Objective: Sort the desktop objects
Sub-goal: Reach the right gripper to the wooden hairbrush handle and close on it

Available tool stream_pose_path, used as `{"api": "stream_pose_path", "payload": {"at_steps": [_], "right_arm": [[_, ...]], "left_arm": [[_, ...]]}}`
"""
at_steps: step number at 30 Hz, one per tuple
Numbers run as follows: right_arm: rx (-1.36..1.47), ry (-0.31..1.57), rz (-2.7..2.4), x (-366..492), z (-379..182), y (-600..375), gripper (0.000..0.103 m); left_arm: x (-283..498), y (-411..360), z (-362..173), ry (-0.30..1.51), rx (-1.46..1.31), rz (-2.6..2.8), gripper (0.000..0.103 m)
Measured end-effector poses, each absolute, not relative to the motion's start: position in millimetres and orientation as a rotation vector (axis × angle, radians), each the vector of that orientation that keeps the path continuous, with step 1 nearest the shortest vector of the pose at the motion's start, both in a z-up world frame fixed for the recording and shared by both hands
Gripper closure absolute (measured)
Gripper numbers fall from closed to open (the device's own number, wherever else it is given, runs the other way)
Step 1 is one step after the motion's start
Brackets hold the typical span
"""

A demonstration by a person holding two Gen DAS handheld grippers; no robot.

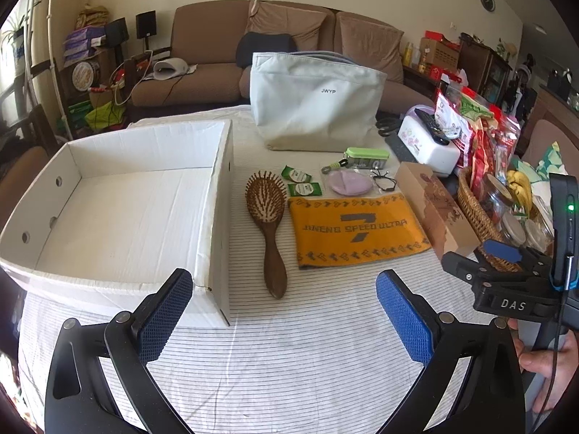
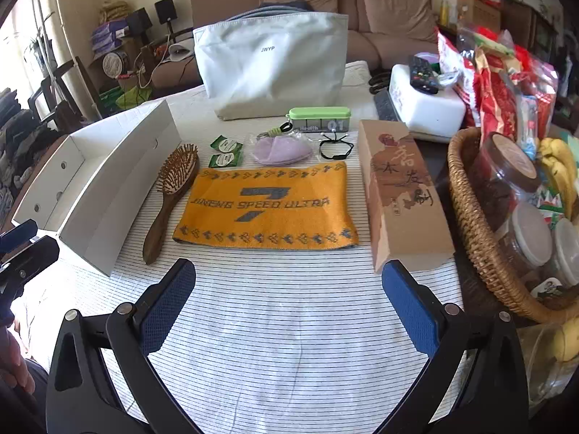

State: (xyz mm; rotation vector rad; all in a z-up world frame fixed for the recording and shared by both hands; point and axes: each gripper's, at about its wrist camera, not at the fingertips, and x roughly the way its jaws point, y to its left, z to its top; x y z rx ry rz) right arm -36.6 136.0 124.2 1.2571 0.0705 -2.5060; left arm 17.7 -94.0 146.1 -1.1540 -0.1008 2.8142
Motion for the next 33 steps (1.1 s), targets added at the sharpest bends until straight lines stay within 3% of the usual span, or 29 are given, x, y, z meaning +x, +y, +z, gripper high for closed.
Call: {"api": "stream_pose_path", "payload": {"at_steps": [4,7,8,11,12,16,20,22,24,29,33], "right_arm": [[1.256,0.041,-2.437,-33.5,108.7,128.9,0.000],[1.251,0.042,-2.413,-29.2,97.4,128.9,0.006],[1.249,0.041,-2.405,-28.2,94.6,130.8,0.014],[1.265,0.049,-2.371,-30.1,88.4,137.1,0.059],[1.275,0.052,-2.360,-31.7,86.6,138.7,0.062],[1.264,0.044,-2.317,-35.5,84.4,141.1,0.061],[1.266,0.007,-2.267,-42.7,77.4,134.4,0.059],[1.267,0.012,-2.244,-45.6,73.8,125.1,0.049],[1.255,0.027,-2.224,-48.0,72.3,112.8,0.032],[1.214,0.061,-2.160,-56.1,71.7,72.3,0.031],[1.209,0.077,-2.121,-62.3,66.7,39.6,0.023]], "left_arm": [[25.9,-84.6,139.0,-0.080,-1.091,2.764,0.000],[27.2,-72.4,128.7,-0.079,-1.081,2.719,0.000],[26.5,-68.1,124.4,-0.079,-1.084,2.707,0.000],[21.6,-57.5,111.8,-0.117,-1.090,2.659,0.001],[19.7,-55.3,108.0,-0.132,-1.101,2.656,0.002],[17.7,-52.7,95.3,-0.201,-1.106,2.632,0.018],[15.8,-51.7,82.9,-0.214,-1.129,2.626,0.018],[19.0,-58.8,81.3,-0.252,-1.134,2.643,0.015],[26.5,-68.1,82.2,-0.288,-1.123,2.654,0.008],[46.3,-97.1,92.7,-0.321,-1.096,2.694,0.008],[54.5,-115.8,102.6,-0.353,-1.056,2.713,0.008]]}}
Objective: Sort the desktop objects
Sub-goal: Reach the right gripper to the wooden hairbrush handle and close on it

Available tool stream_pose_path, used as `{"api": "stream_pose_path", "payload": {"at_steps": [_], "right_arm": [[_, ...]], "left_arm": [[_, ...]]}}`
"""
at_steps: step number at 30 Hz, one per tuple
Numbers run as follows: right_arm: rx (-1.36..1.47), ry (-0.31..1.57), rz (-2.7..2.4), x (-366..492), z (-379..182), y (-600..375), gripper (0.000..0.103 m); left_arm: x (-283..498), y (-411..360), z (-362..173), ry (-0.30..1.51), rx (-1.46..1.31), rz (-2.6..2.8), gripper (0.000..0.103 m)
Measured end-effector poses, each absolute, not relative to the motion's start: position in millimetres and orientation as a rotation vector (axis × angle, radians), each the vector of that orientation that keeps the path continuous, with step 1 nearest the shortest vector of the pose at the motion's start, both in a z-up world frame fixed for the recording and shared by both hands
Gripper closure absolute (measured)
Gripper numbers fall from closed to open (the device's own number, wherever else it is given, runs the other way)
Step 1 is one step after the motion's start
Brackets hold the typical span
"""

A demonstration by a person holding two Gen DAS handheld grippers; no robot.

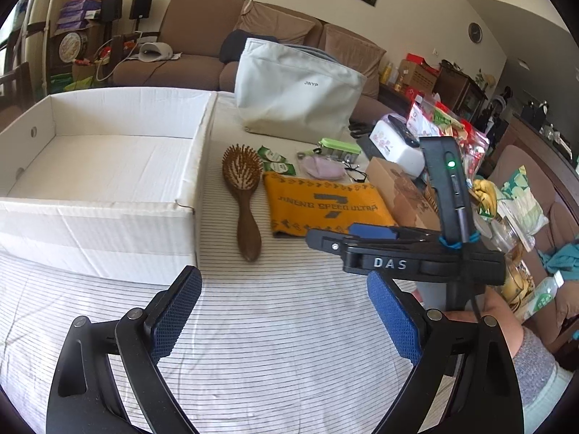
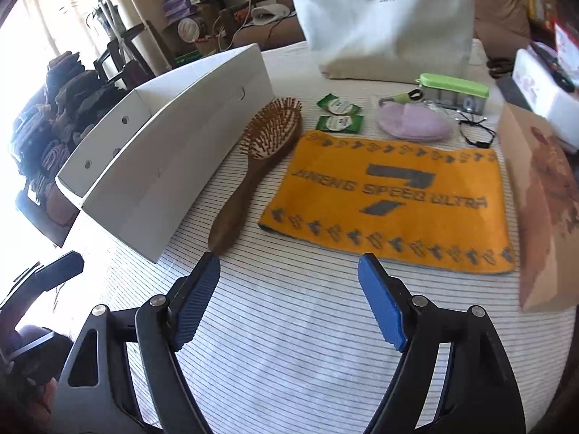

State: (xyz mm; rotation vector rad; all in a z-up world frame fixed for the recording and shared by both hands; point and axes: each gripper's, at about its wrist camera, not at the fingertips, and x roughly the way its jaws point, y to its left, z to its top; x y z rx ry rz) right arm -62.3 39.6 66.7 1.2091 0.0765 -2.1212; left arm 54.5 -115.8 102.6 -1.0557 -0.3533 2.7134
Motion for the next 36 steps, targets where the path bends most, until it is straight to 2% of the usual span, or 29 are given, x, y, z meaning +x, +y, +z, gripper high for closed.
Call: {"api": "stream_pose_path", "payload": {"at_steps": [11,13,15,18,21,26,30,36], "right_arm": [[1.205,0.141,-2.090,-76.2,48.9,-35.0,0.025],[1.227,0.159,-2.103,-83.8,44.0,-41.6,0.030],[1.257,0.153,-2.102,-93.4,38.3,-46.1,0.042],[1.272,0.148,-2.093,-104.8,34.5,-53.4,0.049],[1.295,0.204,-2.087,-111.5,30.7,-65.6,0.055],[1.294,0.262,-2.106,-110.5,30.4,-77.0,0.057],[1.270,0.386,-2.137,-102.5,31.3,-83.7,0.073],[1.288,0.382,-2.143,-98.2,34.7,-79.5,0.080]], "left_arm": [[59.8,-144.7,106.1,-0.432,-1.009,2.715,0.008],[60.0,-148.3,105.4,-0.435,-1.007,2.714,0.008],[59.6,-150.1,104.7,-0.432,-1.003,2.714,0.008],[60.5,-148.9,102.0,-0.420,-0.996,2.715,0.008],[59.8,-148.8,101.0,-0.418,-0.996,2.712,0.008],[58.7,-151.1,98.9,-0.431,-0.996,2.711,0.008],[59.1,-154.9,97.2,-0.446,-1.002,2.713,0.008],[58.7,-157.6,97.3,-0.458,-1.010,2.716,0.008]]}}
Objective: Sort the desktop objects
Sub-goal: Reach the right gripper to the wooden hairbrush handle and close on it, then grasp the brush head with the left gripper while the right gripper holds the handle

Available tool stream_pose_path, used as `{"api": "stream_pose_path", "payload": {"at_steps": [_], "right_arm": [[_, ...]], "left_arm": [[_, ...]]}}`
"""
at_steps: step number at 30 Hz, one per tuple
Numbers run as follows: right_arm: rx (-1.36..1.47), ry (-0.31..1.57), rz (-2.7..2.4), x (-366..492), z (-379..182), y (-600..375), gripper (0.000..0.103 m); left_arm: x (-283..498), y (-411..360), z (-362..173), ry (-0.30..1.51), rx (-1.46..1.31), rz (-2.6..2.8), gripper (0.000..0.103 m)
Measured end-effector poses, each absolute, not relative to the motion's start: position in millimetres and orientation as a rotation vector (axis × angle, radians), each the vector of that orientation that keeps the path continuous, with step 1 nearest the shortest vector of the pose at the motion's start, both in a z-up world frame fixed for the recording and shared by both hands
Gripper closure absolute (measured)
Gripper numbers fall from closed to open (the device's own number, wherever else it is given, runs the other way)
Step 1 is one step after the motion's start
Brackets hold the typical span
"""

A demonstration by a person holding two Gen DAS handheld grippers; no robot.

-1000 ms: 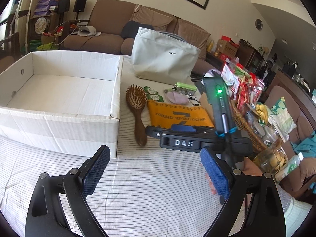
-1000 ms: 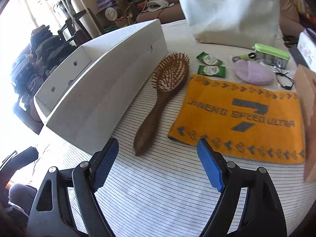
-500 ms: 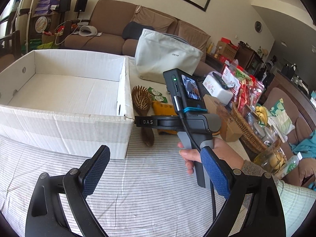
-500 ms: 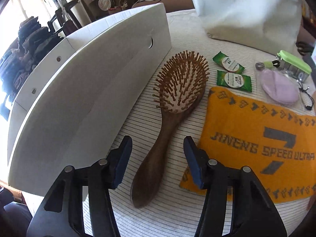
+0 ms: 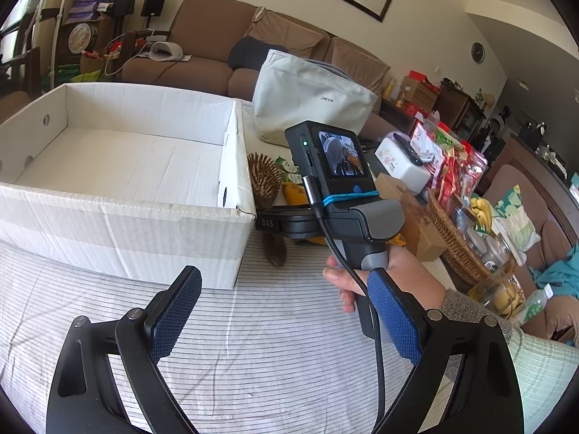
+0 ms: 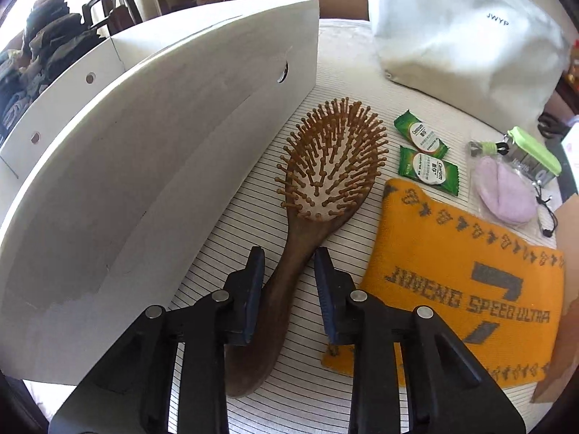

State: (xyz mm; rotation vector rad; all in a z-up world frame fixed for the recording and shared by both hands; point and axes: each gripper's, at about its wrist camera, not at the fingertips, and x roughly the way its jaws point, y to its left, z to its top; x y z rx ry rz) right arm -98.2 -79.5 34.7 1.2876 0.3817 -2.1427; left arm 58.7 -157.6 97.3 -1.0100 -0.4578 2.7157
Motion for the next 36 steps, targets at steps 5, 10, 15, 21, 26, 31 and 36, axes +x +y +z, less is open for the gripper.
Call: {"api": "stream_pose_path", "payload": {"at_steps": [5,10,15,21,26,31,36], "right_arm": [[1.305,0.379,-2.105,-88.7,39.5,-64.7,0.086],[1.287,0.447,-2.037,-52.8,44.0,-46.9,0.087],[1.307,0.403,-1.985,-8.2,47.2,-4.5,0.088],[1.352,0.317,-1.941,45.5,51.8,60.8,0.088],[1.371,0.265,-1.919,83.7,54.6,102.9,0.087],[1.372,0.157,-1.933,102.8,55.3,132.7,0.081],[1.362,0.082,-1.945,111.0,57.8,149.2,0.078]], "left_arm": [[60.3,-156.1,98.3,-0.460,-1.020,2.712,0.008],[65.9,-152.2,99.6,-0.476,-1.039,2.695,0.008],[69.7,-143.5,95.3,-0.460,-1.113,2.669,0.008],[67.8,-120.0,78.8,-0.442,-1.238,2.609,0.008],[60.5,-85.4,55.4,-0.393,-1.360,2.549,0.008],[52.8,-53.6,33.9,-0.416,-1.464,2.497,0.008],[41.9,-27.9,21.8,-0.308,-1.562,2.541,0.008]]}}
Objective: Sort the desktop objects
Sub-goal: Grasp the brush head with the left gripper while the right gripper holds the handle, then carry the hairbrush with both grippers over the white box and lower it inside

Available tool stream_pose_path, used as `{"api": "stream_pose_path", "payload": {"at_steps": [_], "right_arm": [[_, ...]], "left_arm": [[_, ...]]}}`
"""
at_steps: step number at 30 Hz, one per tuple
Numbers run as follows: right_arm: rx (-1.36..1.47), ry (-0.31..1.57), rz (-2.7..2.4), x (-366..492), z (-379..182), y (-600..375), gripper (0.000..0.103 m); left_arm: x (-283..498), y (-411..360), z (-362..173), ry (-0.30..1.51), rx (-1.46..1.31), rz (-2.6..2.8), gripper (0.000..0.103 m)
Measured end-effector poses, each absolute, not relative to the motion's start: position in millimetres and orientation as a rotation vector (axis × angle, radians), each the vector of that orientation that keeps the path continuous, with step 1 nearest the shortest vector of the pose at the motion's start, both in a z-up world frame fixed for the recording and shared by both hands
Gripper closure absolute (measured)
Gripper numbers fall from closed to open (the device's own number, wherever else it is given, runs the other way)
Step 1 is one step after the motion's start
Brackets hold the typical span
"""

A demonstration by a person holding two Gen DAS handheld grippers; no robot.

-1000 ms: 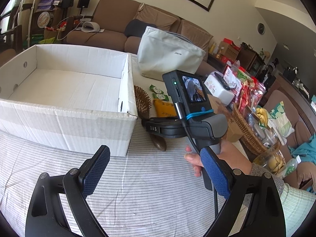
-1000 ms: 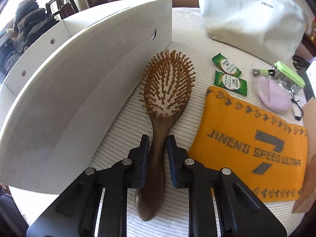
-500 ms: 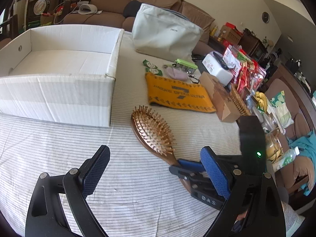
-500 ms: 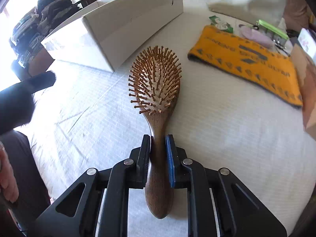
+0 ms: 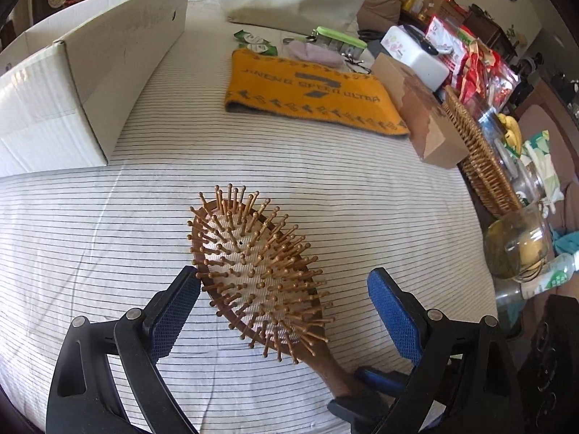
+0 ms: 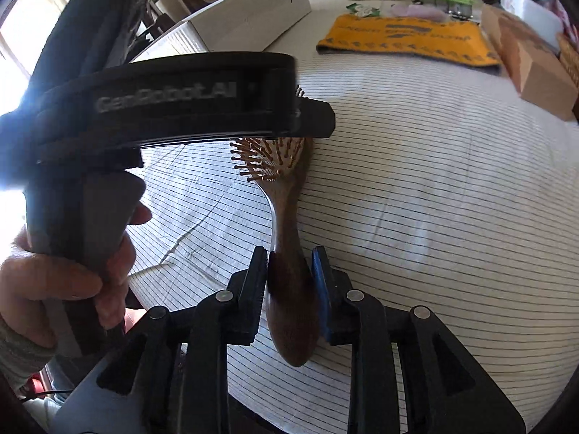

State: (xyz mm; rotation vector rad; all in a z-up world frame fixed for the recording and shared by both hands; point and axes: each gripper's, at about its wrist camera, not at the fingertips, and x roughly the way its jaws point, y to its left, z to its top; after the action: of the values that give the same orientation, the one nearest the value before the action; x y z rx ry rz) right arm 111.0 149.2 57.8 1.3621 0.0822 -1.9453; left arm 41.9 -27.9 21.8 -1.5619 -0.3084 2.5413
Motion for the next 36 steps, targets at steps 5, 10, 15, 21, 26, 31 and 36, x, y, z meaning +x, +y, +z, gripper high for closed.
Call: {"api": "stream_pose_path", "payload": {"at_steps": [5,10,15,21,26,31,36], "right_arm": [[1.338,0.126,-1.968,116.5,62.6,147.6,0.078],[1.324,0.151,-1.965,119.6,67.4,142.2,0.070],[1.319,0.138,-1.967,121.1,65.5,141.9,0.065],[1.314,0.154,-1.977,119.7,64.2,140.4,0.064],[1.316,0.140,-1.972,118.5,64.2,139.8,0.064],[1.309,0.192,-1.987,116.0,64.0,130.8,0.064],[1.277,0.261,-2.038,120.1,63.4,120.6,0.082]], "left_arm": [[31.7,-18.0,8.7,-0.172,-1.650,2.590,0.007],[31.7,-13.9,5.7,-0.053,-1.613,2.644,0.012],[26.4,-16.4,9.4,-0.042,-1.597,2.646,0.026],[26.9,-20.1,11.3,-0.094,-1.572,2.627,0.027],[28.1,-25.2,12.6,-0.182,-1.552,2.597,0.028],[24.0,-15.3,9.5,-0.111,-1.578,2.578,0.019],[25.6,-7.4,11.5,-0.024,-1.546,2.605,0.033]]}}
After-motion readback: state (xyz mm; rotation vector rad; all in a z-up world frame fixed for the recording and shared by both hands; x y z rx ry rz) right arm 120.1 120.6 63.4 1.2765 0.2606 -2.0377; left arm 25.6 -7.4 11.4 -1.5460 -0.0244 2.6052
